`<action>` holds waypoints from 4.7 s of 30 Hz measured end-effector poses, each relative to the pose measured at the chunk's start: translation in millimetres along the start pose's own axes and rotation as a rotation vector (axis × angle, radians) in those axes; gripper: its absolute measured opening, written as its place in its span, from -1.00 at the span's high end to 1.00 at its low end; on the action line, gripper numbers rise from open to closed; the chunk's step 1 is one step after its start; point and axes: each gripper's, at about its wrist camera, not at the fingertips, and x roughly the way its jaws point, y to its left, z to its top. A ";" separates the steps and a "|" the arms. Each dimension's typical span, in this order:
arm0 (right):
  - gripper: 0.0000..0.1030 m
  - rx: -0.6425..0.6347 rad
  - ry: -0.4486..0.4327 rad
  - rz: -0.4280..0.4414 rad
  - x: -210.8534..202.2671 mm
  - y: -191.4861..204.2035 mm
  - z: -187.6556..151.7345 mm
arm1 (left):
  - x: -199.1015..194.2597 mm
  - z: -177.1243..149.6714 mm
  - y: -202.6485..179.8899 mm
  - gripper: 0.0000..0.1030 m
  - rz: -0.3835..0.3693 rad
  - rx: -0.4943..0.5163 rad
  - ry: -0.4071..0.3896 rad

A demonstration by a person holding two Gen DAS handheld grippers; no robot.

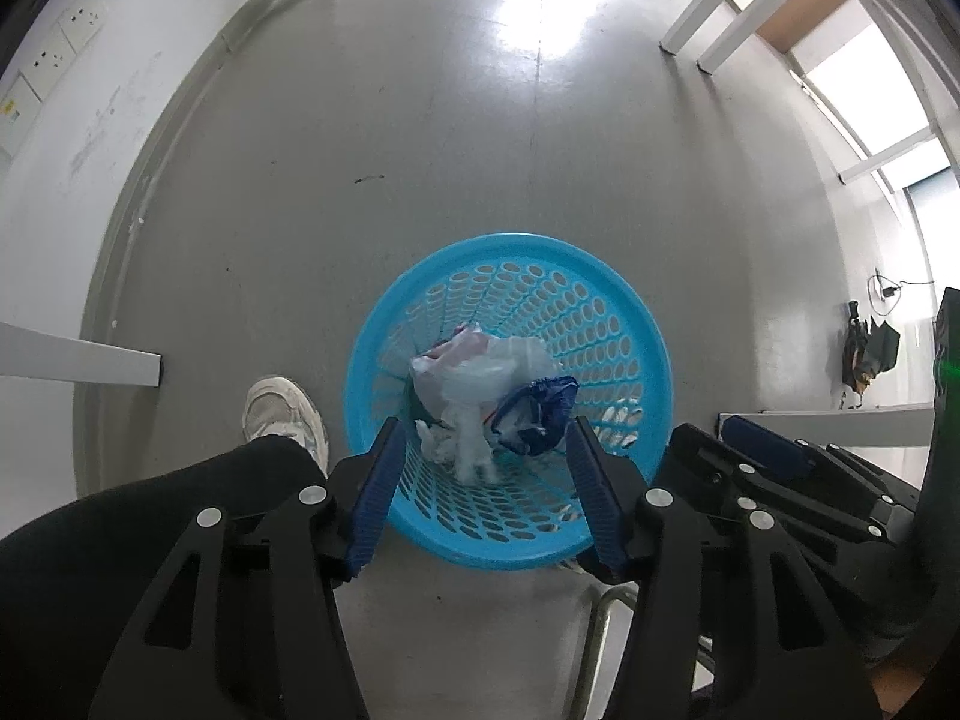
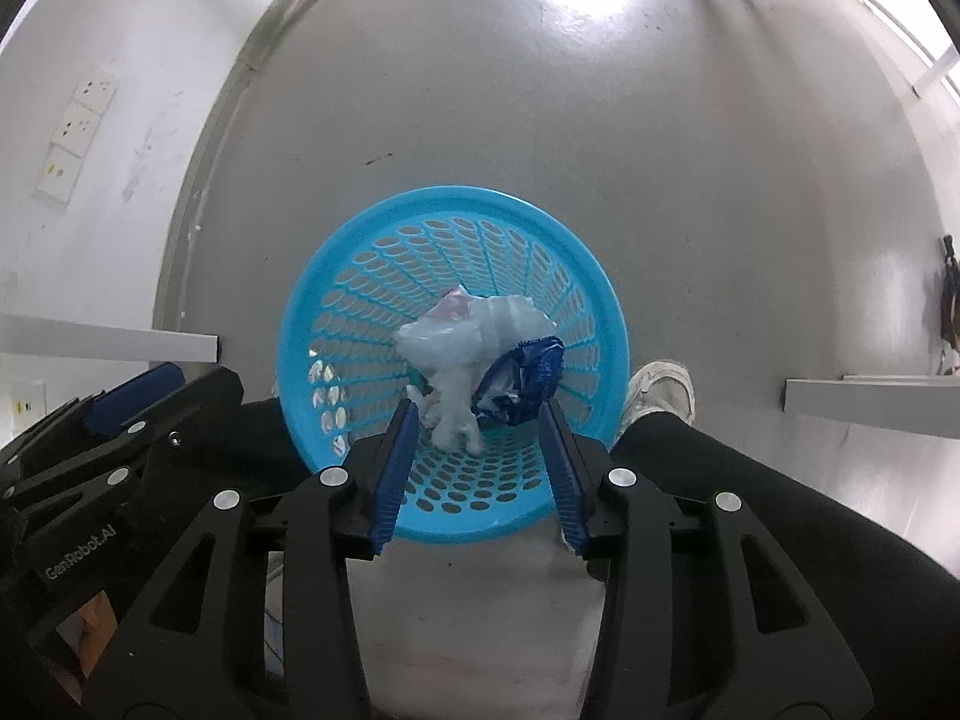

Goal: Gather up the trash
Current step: 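Raise both tools back up toward the remaining trash on the table, then grasp the white paper bag with the left gripper while the right grasps the foil wrapper, then lift the paper bag and foil wrapper and carry them down over the wastebasket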

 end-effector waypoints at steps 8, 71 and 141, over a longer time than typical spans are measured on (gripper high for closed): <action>0.09 -0.033 -0.066 0.055 -40.7 7.6 -26.9 | -41.9 -20.4 8.2 -0.14 -0.034 0.013 -0.096; -0.83 -0.235 -0.785 0.101 -424.6 -1.2 -4.0 | -362.2 -17.3 -51.5 -0.89 -0.111 0.305 -0.714; 0.76 -0.302 -0.740 0.141 -432.2 4.4 -82.2 | -396.8 -107.0 -38.0 0.12 -0.216 0.266 -0.748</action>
